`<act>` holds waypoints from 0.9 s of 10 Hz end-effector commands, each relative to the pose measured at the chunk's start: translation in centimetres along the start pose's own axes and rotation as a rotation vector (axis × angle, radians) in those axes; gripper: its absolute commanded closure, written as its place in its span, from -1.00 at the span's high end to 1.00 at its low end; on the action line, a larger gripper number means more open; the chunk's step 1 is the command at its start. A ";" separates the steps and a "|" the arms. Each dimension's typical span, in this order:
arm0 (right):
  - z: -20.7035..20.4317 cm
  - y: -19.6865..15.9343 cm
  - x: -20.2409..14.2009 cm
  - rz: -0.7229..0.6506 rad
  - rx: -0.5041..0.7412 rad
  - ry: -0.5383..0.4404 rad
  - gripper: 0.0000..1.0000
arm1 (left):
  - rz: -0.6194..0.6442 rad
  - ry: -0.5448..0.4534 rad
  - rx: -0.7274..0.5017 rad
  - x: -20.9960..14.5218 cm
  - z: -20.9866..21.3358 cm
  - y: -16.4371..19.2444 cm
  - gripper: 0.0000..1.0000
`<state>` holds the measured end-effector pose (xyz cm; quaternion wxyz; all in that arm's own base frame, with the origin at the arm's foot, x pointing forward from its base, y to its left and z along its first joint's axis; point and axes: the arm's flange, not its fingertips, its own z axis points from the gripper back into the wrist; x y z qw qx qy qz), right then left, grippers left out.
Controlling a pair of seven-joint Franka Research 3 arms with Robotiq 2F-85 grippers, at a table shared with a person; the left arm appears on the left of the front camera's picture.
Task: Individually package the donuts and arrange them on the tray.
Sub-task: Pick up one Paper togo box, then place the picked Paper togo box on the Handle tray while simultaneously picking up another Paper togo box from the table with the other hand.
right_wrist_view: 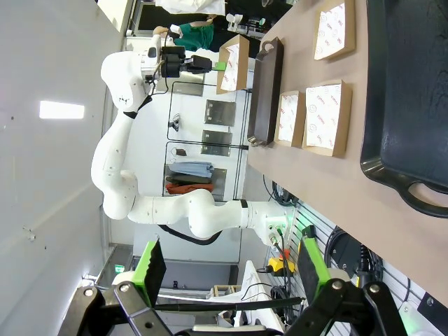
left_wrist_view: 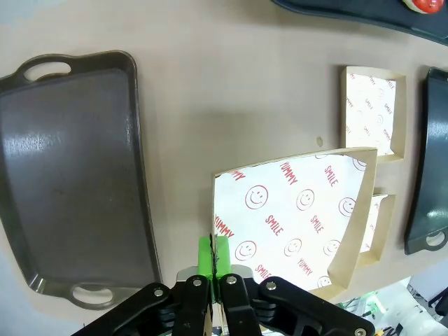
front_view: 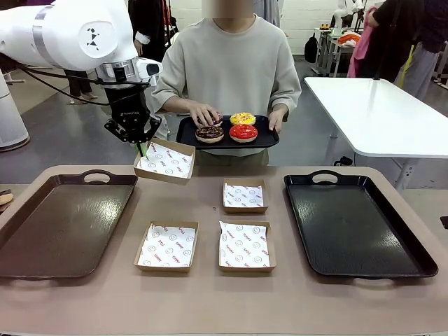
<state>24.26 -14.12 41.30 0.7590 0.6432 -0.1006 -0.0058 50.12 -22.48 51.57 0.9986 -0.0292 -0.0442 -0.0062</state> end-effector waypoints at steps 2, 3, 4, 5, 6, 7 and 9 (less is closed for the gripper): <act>0.1 0.0 -0.1 0.008 0.011 -0.002 1.00 | -0.003 -0.005 0.000 -0.2 0.3 0.1 -1.00; 0.1 0.0 -0.1 0.008 0.011 -0.002 1.00 | -0.003 -0.005 0.000 -0.2 0.3 0.1 -1.00; 0.1 0.0 -0.1 0.008 0.011 -0.002 1.00 | -0.003 -0.005 0.000 -0.2 0.3 0.1 -1.00; 0.1 0.0 -0.1 0.008 0.011 -0.002 1.00 | -0.003 -0.005 0.000 -0.2 0.3 0.1 -1.00; 0.1 0.0 -0.1 0.008 0.011 -0.002 1.00 | -0.003 -0.005 0.000 -0.2 0.3 0.1 -1.00; 0.1 0.0 -0.1 0.008 0.011 -0.002 1.00 | -0.003 -0.005 0.000 -0.2 0.3 0.1 -1.00; 0.1 0.0 -0.1 0.008 0.011 -0.002 1.00 | -0.003 -0.005 0.000 -0.2 0.3 0.1 -1.00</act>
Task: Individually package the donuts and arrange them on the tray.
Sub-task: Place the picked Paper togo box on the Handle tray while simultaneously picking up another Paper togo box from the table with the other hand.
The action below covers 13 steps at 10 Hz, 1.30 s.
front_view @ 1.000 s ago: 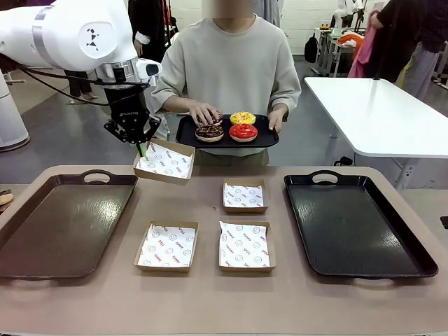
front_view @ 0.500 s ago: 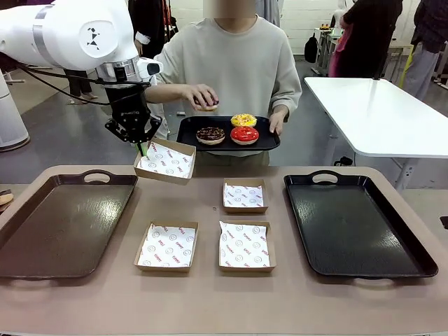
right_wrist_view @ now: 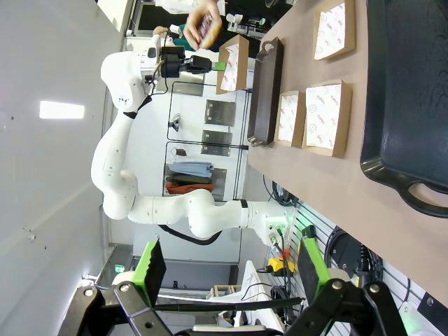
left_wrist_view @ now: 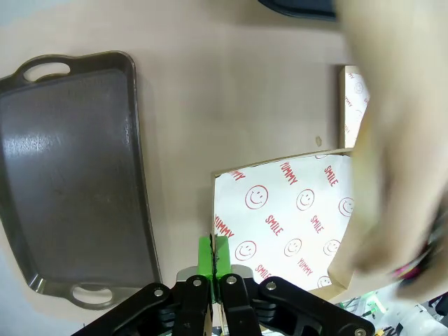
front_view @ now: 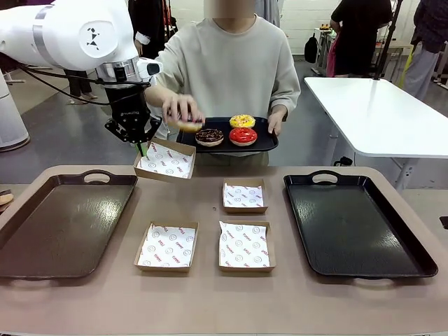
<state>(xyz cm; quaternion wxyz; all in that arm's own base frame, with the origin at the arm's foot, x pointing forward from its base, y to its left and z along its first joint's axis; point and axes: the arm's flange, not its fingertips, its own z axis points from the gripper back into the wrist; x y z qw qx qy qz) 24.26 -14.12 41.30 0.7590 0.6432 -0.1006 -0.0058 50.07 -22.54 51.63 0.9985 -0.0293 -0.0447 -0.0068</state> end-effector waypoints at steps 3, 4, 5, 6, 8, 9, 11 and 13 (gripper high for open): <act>0.1 0.0 -0.1 0.008 0.011 -0.002 1.00 | -0.002 -0.004 0.001 -0.1 0.3 0.2 -1.00; 0.1 0.0 -0.1 0.008 0.011 -0.002 1.00 | -0.002 -0.004 0.001 -0.1 0.3 0.2 -1.00; 0.1 0.0 -0.1 0.008 0.011 -0.002 1.00 | -0.002 -0.004 0.001 -0.1 0.3 0.2 -1.00; 0.1 0.0 -0.1 0.008 0.011 -0.002 1.00 | -0.002 -0.004 0.001 -0.1 0.3 0.2 -1.00; 0.1 0.0 -0.1 0.008 0.011 -0.002 1.00 | -0.002 -0.004 0.001 -0.1 0.3 0.2 -1.00; 0.1 0.0 -0.1 0.008 0.011 -0.002 1.00 | -0.002 -0.004 0.001 -0.1 0.3 0.2 -1.00; 0.1 0.0 -0.1 0.008 0.011 -0.002 1.00 | -0.002 -0.004 0.001 -0.1 0.3 0.2 -1.00; 0.1 0.0 -0.1 0.008 0.011 -0.002 1.00 | -0.002 -0.004 0.001 -0.1 0.3 0.2 -1.00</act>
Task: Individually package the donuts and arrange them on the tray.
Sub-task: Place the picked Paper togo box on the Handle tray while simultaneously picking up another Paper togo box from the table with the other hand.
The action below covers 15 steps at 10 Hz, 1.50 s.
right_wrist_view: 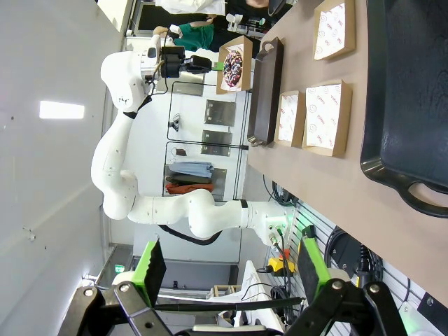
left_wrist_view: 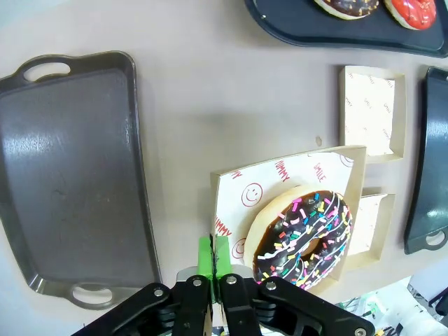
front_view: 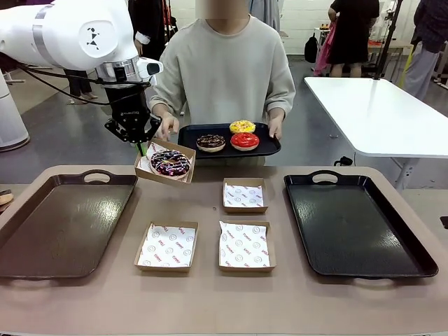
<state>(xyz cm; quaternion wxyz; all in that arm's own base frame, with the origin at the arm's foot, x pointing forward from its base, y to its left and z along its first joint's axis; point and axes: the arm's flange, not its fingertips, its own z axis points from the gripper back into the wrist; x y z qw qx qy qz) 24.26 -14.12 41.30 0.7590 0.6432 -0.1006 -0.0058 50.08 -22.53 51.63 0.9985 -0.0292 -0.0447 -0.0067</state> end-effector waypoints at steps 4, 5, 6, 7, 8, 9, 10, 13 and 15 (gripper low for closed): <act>0.1 0.0 -0.1 0.008 0.011 -0.002 1.00 | -0.002 -0.004 0.000 -0.1 0.3 0.2 -1.00; 0.1 0.0 -0.1 0.008 0.011 -0.002 1.00 | -0.002 -0.004 0.000 -0.1 0.3 0.2 -1.00; 0.1 0.0 -0.1 0.008 0.011 -0.002 1.00 | -0.002 -0.004 0.000 -0.1 0.3 0.2 -1.00; 0.1 0.0 -0.1 0.008 0.011 -0.002 1.00 | -0.002 -0.004 0.000 -0.1 0.3 0.2 -1.00; 0.0 0.0 0.0 0.000 0.000 0.000 1.00 | -0.002 -0.004 0.000 -0.1 0.3 0.2 -1.00; -1.0 0.9 1.4 0.012 -0.061 -0.024 1.00 | 0.000 0.000 0.000 0.0 0.0 0.0 -0.98; -2.2 2.1 3.8 -0.019 -0.139 -0.066 1.00 | -0.029 -0.001 -0.015 0.4 0.4 0.8 -0.98; -9.5 7.9 11.8 -0.045 -0.363 -0.044 1.00 | -0.083 -0.034 -0.003 1.0 3.2 6.3 -0.98; -15.8 9.8 15.4 -0.053 -0.519 0.006 1.00 | -0.031 -0.045 -0.005 1.3 3.4 10.8 -0.98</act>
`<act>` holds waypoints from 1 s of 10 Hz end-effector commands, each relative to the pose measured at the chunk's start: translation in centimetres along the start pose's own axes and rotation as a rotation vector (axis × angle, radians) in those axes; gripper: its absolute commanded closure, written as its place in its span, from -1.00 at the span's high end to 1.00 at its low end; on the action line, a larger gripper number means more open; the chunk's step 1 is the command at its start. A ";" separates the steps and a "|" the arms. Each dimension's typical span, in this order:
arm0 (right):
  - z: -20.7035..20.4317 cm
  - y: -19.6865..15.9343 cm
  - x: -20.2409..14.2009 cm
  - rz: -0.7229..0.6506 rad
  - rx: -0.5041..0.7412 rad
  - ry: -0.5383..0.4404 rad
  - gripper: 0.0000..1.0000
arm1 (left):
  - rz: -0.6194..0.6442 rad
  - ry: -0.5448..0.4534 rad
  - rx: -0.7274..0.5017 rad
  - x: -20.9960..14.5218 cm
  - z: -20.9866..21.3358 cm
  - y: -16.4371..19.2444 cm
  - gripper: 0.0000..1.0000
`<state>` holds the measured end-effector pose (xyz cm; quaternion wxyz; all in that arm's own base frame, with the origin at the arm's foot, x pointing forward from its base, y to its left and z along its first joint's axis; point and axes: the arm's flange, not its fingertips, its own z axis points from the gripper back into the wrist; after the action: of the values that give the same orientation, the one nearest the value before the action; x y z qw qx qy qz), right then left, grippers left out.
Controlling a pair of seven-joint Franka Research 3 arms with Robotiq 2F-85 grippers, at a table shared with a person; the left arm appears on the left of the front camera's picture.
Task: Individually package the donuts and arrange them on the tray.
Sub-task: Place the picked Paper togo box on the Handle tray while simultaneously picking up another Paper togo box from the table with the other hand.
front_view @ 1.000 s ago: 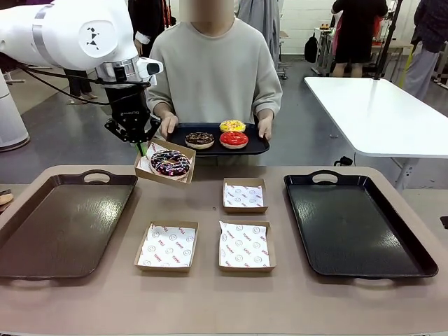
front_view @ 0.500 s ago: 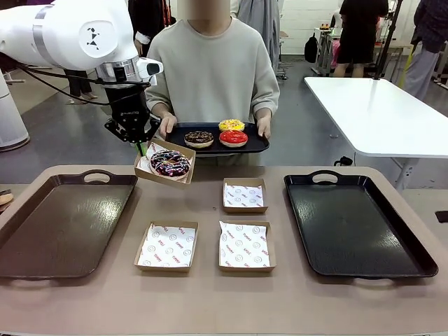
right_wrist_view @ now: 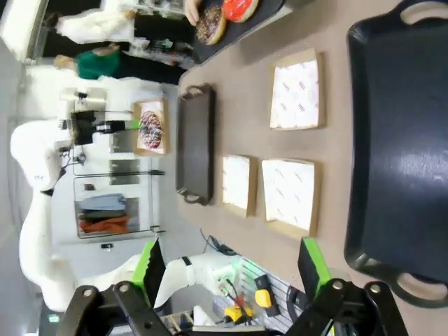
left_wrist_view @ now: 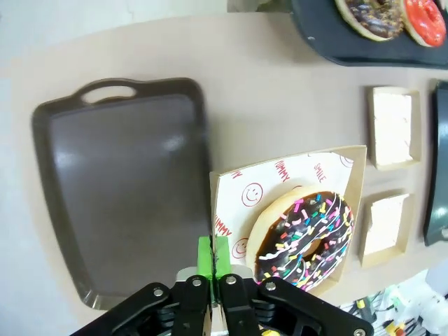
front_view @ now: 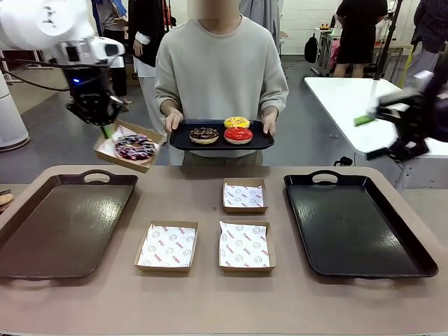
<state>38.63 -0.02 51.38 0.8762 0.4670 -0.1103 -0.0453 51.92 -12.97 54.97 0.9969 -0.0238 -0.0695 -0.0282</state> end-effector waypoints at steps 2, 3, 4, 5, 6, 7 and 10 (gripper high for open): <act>-7.2 2.5 3.7 -0.011 -0.282 0.081 1.00 | 0.063 0.015 -0.001 -0.7 -0.7 6.4 -0.98; -9.6 3.0 4.2 0.005 -0.354 0.080 1.00 | 0.092 0.019 0.004 -1.2 -1.2 8.4 -0.98; -11.8 3.4 5.1 0.015 -0.412 0.076 1.00 | 0.109 0.031 0.009 -1.3 -1.7 10.3 -0.98; -14.2 3.6 5.5 0.044 -0.459 0.072 1.00 | 0.123 0.040 0.009 -1.9 -2.5 11.6 -0.98; -15.7 3.8 5.3 0.068 -0.481 0.074 1.00 | 0.135 0.053 0.012 -2.3 -3.1 12.6 -0.98; -16.8 3.9 5.2 0.085 -0.490 0.077 1.00 | 0.165 0.055 0.023 -2.5 -3.7 13.4 -0.98; -17.3 3.3 4.6 0.106 -0.472 0.095 1.00 | 0.164 0.077 0.020 -1.8 -3.5 13.1 -0.98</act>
<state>47.00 14.91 45.78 0.9642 0.2528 -0.0805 -0.0003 51.18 0.31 49.92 0.9979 -0.0178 -0.0258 0.0564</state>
